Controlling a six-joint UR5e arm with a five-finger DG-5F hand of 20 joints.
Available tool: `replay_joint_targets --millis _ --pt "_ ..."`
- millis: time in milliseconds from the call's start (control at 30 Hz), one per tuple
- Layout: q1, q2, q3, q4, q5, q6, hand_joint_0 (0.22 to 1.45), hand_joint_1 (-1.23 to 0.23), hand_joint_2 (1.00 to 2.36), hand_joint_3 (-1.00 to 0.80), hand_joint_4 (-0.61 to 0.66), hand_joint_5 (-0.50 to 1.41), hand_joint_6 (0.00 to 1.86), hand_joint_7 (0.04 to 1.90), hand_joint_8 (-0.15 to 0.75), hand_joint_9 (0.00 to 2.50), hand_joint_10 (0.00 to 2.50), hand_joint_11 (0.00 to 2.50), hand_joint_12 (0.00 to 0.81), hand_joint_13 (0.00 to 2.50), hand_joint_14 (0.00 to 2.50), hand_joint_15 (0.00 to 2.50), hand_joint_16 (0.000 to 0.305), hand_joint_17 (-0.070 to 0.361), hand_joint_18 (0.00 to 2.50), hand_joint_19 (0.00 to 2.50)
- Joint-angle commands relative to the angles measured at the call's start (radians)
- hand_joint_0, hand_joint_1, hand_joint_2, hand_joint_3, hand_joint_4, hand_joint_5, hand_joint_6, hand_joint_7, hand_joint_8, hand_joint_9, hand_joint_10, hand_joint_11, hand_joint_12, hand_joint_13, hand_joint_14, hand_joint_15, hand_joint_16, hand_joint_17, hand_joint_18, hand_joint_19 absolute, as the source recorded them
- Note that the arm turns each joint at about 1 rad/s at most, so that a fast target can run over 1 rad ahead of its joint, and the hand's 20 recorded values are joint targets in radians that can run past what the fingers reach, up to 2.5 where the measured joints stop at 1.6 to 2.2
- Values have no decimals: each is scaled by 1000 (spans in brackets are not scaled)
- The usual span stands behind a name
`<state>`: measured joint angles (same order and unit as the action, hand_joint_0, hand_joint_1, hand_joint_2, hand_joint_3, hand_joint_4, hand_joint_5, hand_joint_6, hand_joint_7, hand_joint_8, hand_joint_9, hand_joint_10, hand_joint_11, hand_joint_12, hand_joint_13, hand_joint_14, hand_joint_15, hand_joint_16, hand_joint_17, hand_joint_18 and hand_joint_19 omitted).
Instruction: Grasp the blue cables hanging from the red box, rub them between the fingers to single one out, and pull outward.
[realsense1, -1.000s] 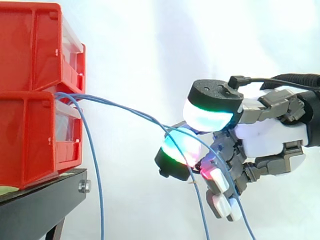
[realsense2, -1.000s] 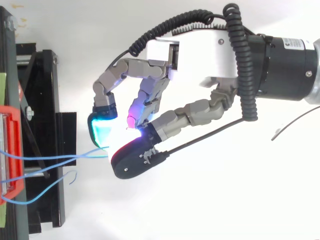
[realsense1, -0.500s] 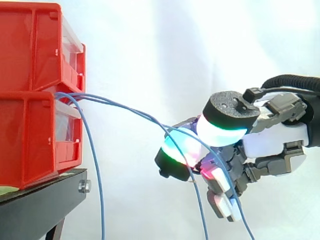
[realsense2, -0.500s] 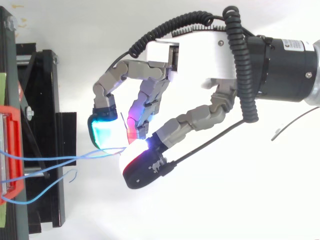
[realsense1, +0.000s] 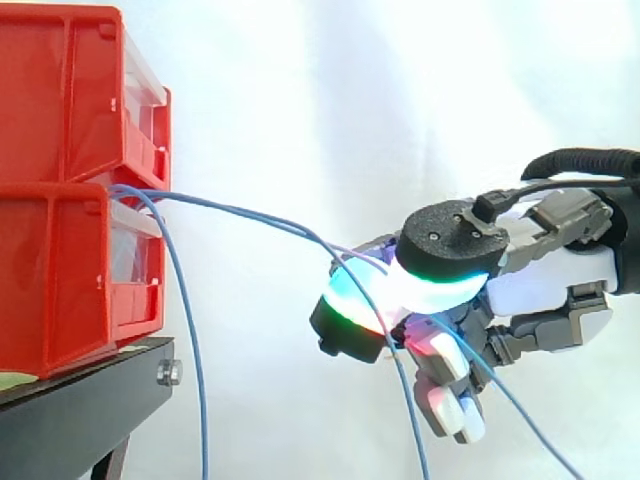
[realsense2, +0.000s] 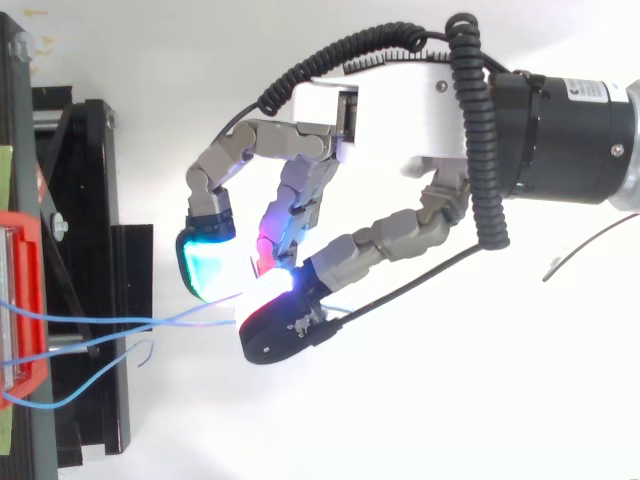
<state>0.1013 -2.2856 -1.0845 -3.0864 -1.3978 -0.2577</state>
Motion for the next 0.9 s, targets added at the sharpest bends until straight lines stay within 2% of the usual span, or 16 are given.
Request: replay_joint_targets --millis 0,233,867 --pt "0 0 0 0 0 0 600 -737 1012 -270 -9 -100 883 1035 322 1211 20 671 435 1121 18 479 58 130 1010 544" --pt "0 2 2 0 0 0 593 -630 1010 -286 3 -96 867 1042 324 1226 23 664 440 1131 19 481 60 134 1019 546" --pt "0 0 2 2 0 0 566 -634 1009 -353 31 -100 843 1062 322 1230 23 680 429 1128 18 495 59 132 998 574"
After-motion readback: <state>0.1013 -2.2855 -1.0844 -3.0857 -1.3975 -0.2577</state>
